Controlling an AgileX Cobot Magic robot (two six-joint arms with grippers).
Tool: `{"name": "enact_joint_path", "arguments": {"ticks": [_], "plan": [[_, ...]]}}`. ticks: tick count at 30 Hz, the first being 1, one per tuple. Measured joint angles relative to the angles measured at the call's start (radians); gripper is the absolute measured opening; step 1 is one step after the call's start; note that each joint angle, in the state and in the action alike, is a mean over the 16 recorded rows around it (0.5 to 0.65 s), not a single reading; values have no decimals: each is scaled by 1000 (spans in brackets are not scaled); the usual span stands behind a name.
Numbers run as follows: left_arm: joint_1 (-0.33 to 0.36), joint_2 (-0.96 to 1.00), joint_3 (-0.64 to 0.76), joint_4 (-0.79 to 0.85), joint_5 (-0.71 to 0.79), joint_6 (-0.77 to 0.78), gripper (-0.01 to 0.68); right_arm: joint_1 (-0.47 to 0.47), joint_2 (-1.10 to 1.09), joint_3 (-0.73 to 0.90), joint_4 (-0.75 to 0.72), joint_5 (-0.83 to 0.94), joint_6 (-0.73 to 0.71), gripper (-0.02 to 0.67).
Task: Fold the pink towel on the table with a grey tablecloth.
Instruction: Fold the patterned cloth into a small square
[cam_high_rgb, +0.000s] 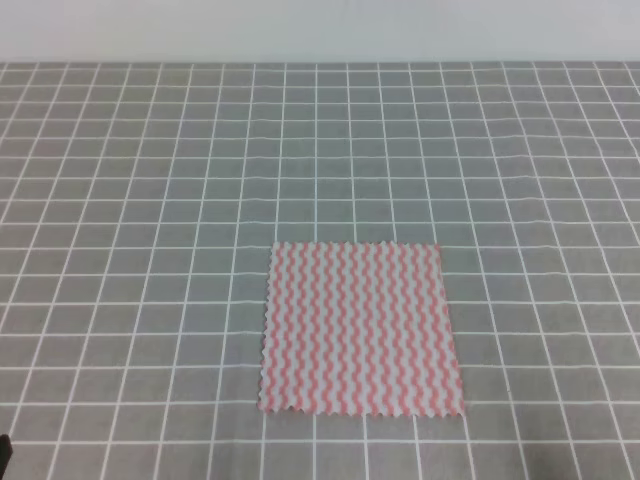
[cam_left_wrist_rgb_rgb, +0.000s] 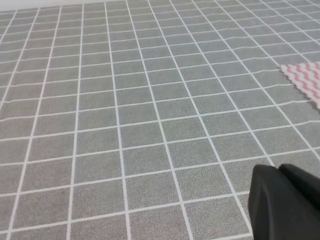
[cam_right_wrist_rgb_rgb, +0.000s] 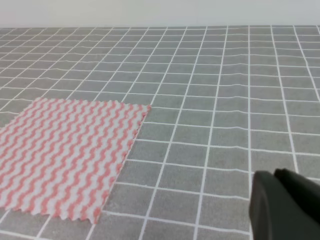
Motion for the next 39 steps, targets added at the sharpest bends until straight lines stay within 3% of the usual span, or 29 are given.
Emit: {"name": "enact_joint_path", "arguments": {"ticks": [28, 39], "plan": [[0, -5, 0, -1, -22, 0, -4, 0, -5, -15, 2, -4, 0, -17], [0, -1, 0, -122, -108, -2, -4, 1, -2, -19, 120, -106, 0, -17]]}}
